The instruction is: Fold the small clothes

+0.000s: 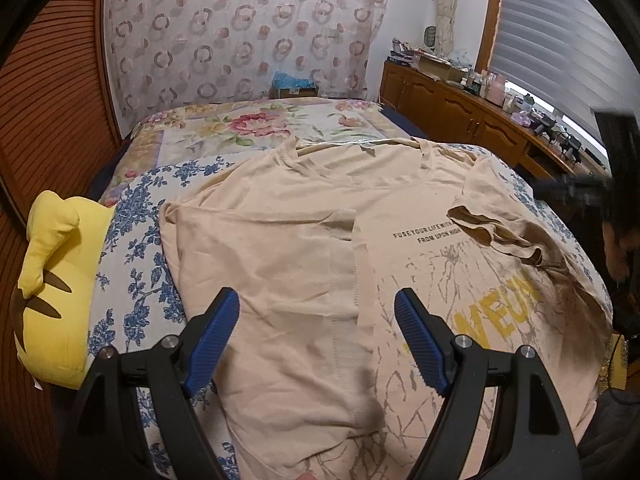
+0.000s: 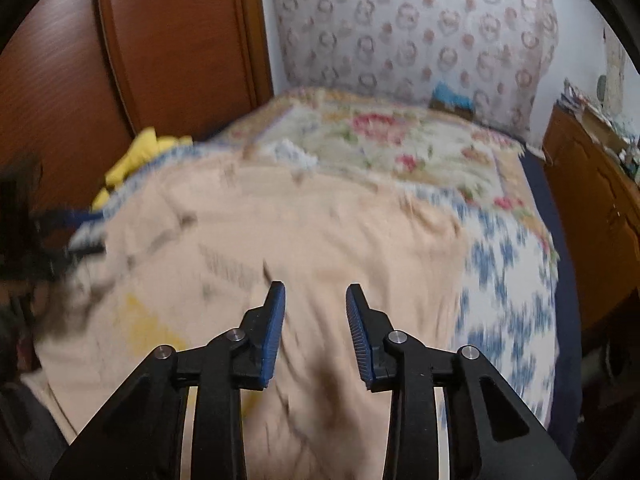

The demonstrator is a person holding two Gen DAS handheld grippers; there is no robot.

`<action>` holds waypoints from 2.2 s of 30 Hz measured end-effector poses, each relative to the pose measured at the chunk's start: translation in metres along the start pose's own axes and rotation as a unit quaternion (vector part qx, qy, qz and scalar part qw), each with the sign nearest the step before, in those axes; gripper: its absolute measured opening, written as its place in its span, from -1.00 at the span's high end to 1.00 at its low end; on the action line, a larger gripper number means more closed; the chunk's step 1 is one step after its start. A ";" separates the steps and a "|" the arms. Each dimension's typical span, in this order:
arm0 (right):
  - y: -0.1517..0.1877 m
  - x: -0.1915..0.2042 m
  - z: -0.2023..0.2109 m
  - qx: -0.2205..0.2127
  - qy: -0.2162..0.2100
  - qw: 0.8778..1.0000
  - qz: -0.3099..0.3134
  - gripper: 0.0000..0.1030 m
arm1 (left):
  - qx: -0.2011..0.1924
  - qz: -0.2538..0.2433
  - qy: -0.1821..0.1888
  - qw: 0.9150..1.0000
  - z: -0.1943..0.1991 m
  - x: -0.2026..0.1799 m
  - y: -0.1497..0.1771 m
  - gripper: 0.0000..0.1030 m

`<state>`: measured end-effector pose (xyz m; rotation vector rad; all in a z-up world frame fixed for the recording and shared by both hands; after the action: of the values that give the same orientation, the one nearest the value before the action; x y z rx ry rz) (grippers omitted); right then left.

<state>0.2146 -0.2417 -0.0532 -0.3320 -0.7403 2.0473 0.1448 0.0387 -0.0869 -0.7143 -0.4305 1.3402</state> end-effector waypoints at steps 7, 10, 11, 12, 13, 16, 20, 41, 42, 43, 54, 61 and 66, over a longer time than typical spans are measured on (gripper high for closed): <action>0.058 0.014 -0.002 0.037 0.001 0.999 0.002 0.46 | -0.006 -0.002 0.001 1.000 0.006 -0.010 0.009 -0.55; 0.068 0.019 -0.003 0.041 0.008 0.999 0.005 0.46 | -0.009 -0.001 -0.001 1.000 0.010 -0.014 0.016 -0.55; 0.071 0.020 -0.004 0.042 0.014 0.999 0.009 0.46 | -0.010 -0.002 -0.001 1.000 0.013 -0.015 0.020 -0.55; 0.073 0.020 -0.005 0.041 0.018 0.999 0.012 0.46 | -0.010 -0.002 -0.002 1.000 0.014 -0.017 0.022 -0.55; 0.073 0.019 -0.008 0.042 0.022 0.999 0.014 0.46 | -0.011 -0.003 -0.002 1.000 0.016 -0.018 0.025 -0.55; 0.077 0.018 -0.017 0.049 0.044 0.997 0.026 0.58 | -0.015 -0.003 -0.006 1.000 0.022 -0.022 0.031 -0.55; 0.079 0.017 -0.013 0.038 0.050 0.997 0.035 0.92 | -0.023 -0.002 -0.012 1.000 0.035 -0.023 0.039 -0.55; 0.081 0.038 0.040 -0.026 -0.025 0.999 0.027 0.46 | -0.048 0.000 -0.036 0.998 0.052 -0.018 0.040 -0.55; 0.078 0.034 0.038 -0.028 -0.019 0.999 0.027 0.43 | -0.047 -0.003 -0.041 0.998 0.049 -0.016 0.037 -0.55; 0.074 0.029 0.036 -0.029 -0.011 0.999 0.025 0.33 | -0.045 -0.005 -0.047 0.998 0.046 -0.013 0.034 -0.55; 0.035 -0.044 -0.011 -0.017 0.035 0.999 -0.007 0.23 | -0.028 0.002 -0.081 0.996 0.014 0.024 -0.002 -0.55; 0.021 -0.079 -0.038 -0.001 0.048 0.999 -0.025 0.22 | -0.010 0.014 -0.090 0.996 -0.012 0.052 -0.019 -0.55; 0.014 -0.101 -0.055 0.011 0.059 0.998 -0.038 0.09 | 0.000 0.026 -0.094 0.995 -0.029 0.078 -0.030 -0.55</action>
<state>0.2886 -0.3105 -0.1097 -0.4020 -0.6488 1.9460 0.2010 0.1060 -0.0962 -0.6043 -0.5662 1.4623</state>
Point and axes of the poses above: each gripper's, at about its wrist camera, not at the fingertips, and z roughly against the way its jaws point, x to its left, y to its underside, the point moved 5 cm from there along -z, roughly the way its jaws point, and after that the axes turned 1 degree about x, right-handed, at the moved point
